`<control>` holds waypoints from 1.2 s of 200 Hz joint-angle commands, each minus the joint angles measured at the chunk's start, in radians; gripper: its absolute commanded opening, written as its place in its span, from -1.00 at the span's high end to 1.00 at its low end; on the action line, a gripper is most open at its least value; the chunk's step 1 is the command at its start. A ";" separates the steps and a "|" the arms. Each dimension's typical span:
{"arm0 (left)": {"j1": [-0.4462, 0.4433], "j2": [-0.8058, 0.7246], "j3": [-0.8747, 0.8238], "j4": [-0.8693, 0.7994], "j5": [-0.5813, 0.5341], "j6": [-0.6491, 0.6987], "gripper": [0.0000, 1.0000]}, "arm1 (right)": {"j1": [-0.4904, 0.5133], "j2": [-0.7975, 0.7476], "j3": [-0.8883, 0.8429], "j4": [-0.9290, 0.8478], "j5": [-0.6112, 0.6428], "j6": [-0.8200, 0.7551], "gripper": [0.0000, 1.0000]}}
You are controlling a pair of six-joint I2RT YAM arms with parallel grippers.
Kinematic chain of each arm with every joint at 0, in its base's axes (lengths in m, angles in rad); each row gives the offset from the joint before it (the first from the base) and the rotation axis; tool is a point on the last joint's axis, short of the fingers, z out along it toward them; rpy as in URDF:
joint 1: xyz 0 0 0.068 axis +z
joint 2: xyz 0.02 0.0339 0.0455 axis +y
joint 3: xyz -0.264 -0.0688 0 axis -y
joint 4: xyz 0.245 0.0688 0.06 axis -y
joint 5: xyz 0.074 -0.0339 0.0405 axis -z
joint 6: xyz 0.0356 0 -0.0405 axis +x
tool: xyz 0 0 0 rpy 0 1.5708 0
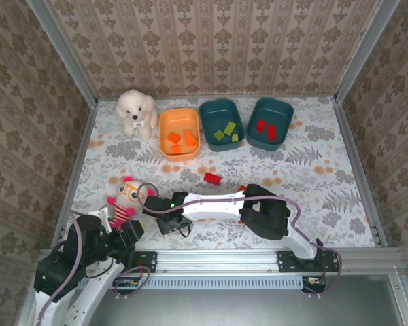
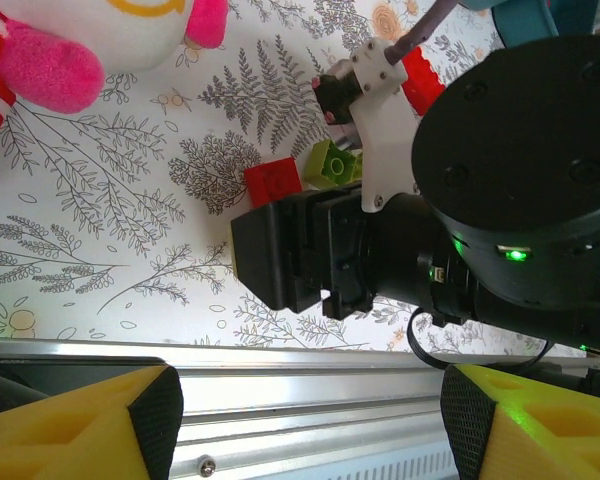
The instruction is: Sort the legos into containers by color
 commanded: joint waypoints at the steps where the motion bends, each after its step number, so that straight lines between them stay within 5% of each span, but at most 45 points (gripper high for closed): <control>1: 0.002 -0.014 0.005 -0.077 0.038 -0.010 -0.45 | -0.007 0.036 0.038 -0.058 0.023 0.004 -0.01; 34: 0.002 -0.036 -0.028 0.012 0.093 -0.015 -0.45 | -0.018 0.013 0.034 -0.051 0.024 -0.021 0.31; 112: 0.002 0.071 -0.051 0.226 0.113 -0.027 -0.44 | -0.147 -0.249 -0.027 -0.042 0.027 -0.063 0.39; 173: -0.004 0.494 -0.121 0.844 0.113 -0.007 -0.43 | -0.614 -0.445 -0.189 -0.043 -0.064 -0.177 0.39; 240: -0.044 1.105 0.113 1.248 0.119 0.046 -0.46 | -1.057 -0.231 0.038 -0.063 -0.183 -0.254 0.39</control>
